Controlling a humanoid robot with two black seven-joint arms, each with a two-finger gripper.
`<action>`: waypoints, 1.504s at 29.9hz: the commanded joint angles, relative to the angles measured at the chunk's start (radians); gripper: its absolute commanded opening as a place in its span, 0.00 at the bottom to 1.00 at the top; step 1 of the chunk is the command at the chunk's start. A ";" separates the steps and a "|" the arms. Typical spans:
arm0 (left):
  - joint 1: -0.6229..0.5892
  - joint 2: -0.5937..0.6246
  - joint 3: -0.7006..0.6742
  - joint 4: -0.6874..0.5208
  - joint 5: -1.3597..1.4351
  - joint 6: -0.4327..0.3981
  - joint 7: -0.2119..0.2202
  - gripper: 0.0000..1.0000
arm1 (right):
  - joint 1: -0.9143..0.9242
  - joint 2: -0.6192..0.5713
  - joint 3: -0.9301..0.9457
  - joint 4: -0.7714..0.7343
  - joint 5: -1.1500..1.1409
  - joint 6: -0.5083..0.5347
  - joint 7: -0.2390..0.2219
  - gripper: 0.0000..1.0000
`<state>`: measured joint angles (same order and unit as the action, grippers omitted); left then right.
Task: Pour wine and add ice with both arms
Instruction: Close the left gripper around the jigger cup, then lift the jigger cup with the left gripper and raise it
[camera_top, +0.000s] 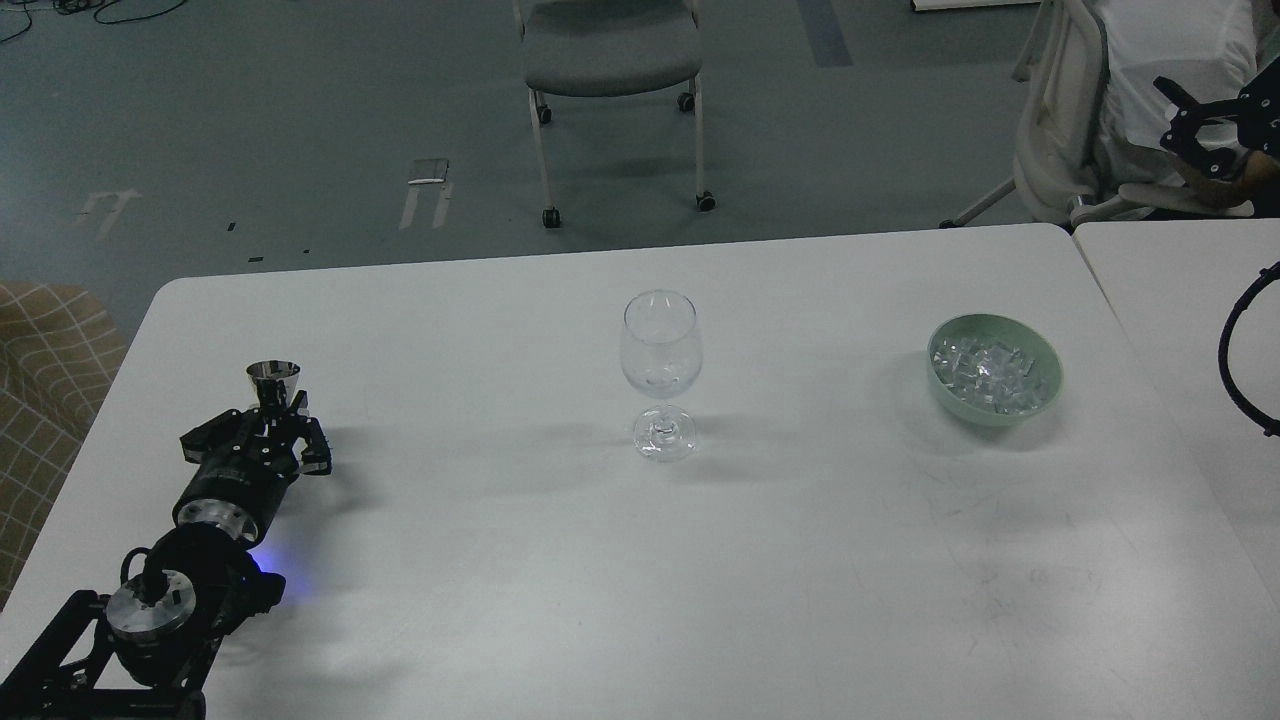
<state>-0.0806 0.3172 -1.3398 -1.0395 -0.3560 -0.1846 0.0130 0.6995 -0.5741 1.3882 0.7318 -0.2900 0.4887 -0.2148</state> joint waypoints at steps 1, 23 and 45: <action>-0.001 -0.016 -0.002 -0.007 0.000 -0.039 -0.005 0.24 | 0.000 -0.010 0.000 0.001 0.000 0.000 0.000 1.00; -0.007 -0.030 -0.013 -0.108 0.000 -0.062 0.010 0.03 | -0.005 -0.018 0.000 0.008 0.000 0.000 0.000 1.00; 0.005 0.042 -0.002 -0.274 -0.005 -0.075 -0.001 0.05 | -0.015 -0.032 0.000 0.009 0.002 0.000 -0.001 1.00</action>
<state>-0.0739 0.3643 -1.3426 -1.3076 -0.3621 -0.2547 0.0167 0.6798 -0.6054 1.3896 0.7403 -0.2885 0.4887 -0.2151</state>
